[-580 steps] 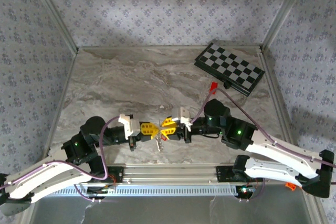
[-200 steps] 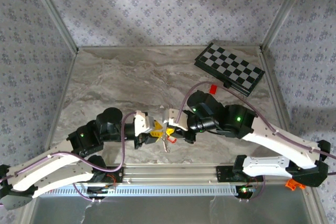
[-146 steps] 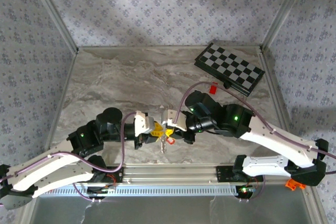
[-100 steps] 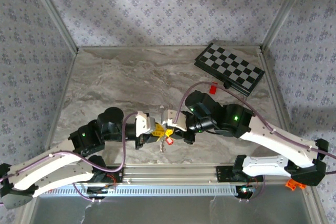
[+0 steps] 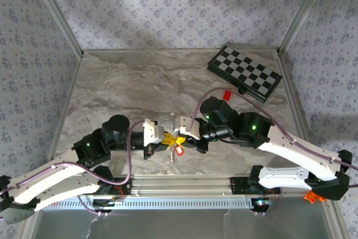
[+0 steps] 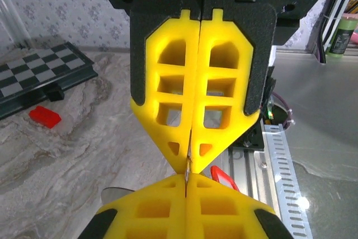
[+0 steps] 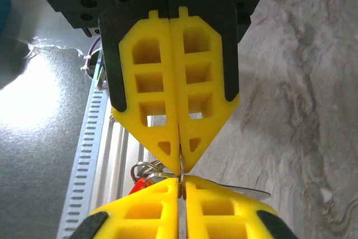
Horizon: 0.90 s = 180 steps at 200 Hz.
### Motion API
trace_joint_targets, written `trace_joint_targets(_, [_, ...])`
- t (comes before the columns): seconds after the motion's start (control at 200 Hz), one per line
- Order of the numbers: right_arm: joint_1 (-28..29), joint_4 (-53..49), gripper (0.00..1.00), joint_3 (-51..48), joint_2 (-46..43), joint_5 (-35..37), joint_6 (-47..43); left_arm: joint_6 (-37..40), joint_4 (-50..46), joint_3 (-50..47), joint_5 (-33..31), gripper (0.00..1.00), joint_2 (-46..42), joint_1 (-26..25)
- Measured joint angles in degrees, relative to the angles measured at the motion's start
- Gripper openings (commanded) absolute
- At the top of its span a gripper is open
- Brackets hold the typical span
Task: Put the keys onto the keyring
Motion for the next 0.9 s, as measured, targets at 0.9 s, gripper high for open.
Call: trace_joint_targets(0.9, [-2.82,13.03,0.34,-7.10,-10.51,-3.52,4.44,-1.46,14.53,-3.63,3.69,0.00,-2.58,0.00])
